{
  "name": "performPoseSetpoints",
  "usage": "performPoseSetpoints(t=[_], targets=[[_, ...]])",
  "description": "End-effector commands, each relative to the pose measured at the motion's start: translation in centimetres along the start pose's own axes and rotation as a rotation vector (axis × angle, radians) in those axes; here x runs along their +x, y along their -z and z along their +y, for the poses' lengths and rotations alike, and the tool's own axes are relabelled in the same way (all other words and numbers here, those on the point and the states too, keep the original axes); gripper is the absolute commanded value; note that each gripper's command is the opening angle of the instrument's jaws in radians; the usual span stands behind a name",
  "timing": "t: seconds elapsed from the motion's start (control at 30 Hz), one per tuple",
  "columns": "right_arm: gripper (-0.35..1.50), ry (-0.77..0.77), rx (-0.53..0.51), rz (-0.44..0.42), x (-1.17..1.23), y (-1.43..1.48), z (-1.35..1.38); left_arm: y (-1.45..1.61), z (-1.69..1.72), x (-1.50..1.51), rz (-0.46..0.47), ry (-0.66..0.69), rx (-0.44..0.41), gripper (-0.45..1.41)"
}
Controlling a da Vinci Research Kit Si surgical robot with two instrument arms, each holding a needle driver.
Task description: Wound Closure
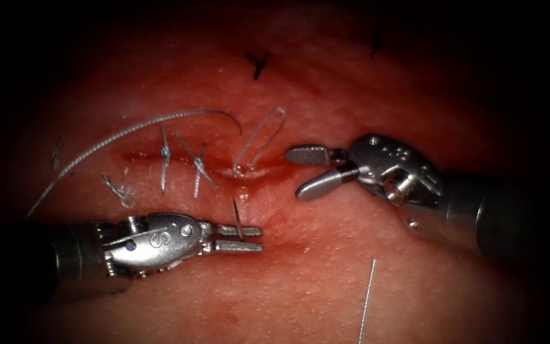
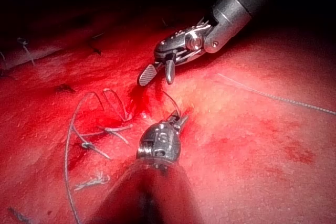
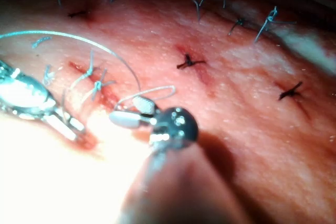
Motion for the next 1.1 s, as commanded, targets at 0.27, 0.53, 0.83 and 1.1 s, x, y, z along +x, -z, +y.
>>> performPoseSetpoints(t=[0.27,0.53,0.83,1.1], targets=[[0.94,0.031,0.031,-0.045,0.00,-0.13,-0.03,0.07,0.24,0.28,0.052,0.188,-0.119,-0.45],[1.08,0.139,0.062,-0.080,-0.04,-0.38,-0.17,0.47,0.67,0.65,0.101,0.232,-0.232,-0.45],[0.94,0.279,0.033,-0.119,-0.04,-0.79,-0.12,0.65,0.85,0.83,0.127,0.207,-0.264,-0.45],[0.84,0.321,0.023,-0.216,-0.46,-0.88,0.12,0.73,0.89,0.90,0.131,0.179,-0.242,-0.45]])
